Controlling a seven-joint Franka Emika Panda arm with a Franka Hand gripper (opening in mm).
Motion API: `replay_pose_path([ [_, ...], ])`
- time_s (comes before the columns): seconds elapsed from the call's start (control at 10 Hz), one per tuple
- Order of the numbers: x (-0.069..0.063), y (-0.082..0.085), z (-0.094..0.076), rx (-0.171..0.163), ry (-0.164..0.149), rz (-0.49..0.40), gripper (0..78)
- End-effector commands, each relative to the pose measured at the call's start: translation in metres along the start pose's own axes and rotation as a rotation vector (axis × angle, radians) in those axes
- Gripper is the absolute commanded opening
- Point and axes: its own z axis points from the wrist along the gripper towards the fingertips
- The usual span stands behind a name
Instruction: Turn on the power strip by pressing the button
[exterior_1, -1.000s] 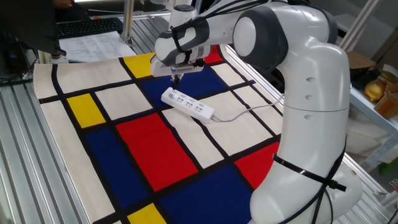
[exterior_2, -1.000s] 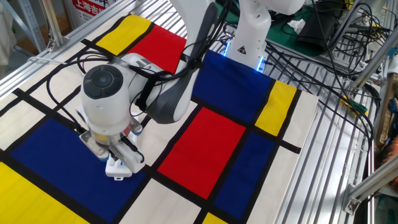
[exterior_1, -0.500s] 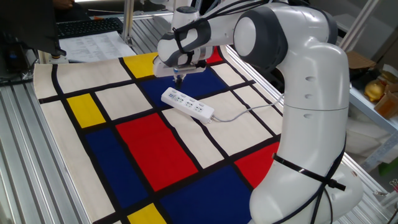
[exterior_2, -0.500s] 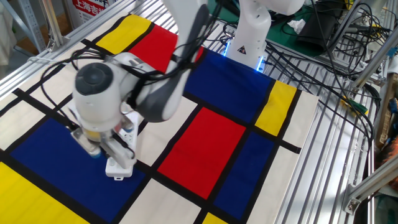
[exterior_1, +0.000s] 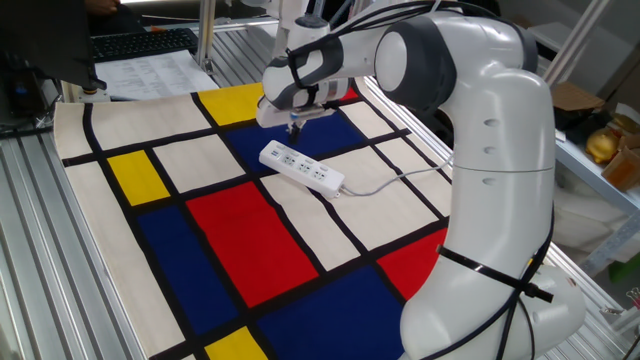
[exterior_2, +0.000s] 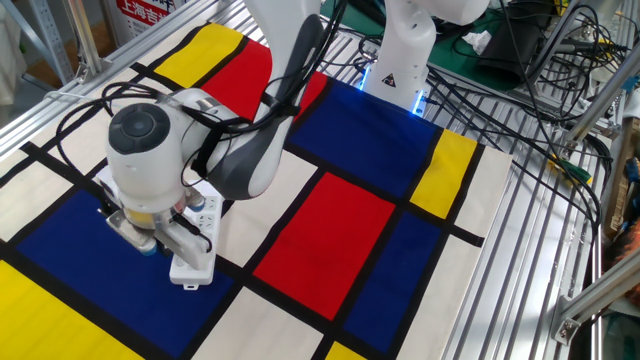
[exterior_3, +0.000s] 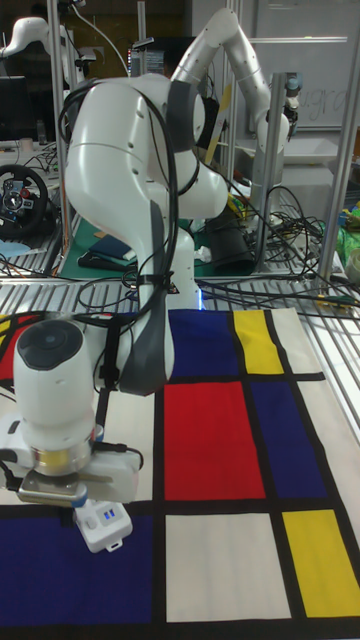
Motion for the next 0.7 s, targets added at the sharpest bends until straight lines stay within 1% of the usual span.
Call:
replay_pose_path([
  [0.1,-0.0077,0.0043,-0.0193,-0.019,-0.004,-0.048,0.0],
  [0.2,-0.008,0.0061,-0.0218,-0.019,-0.004,-0.047,0.0],
  [0.3,-0.0071,0.0113,-0.0248,-0.013,-0.005,-0.045,0.0],
  [0.4,-0.0062,0.0119,-0.0241,0.008,-0.017,-0.05,0.0],
  [0.5,-0.006,0.012,-0.024,0.042,-0.04,-0.065,0.0],
  [0.7,-0.006,0.012,-0.024,0.03,-0.062,-0.06,0.0],
])
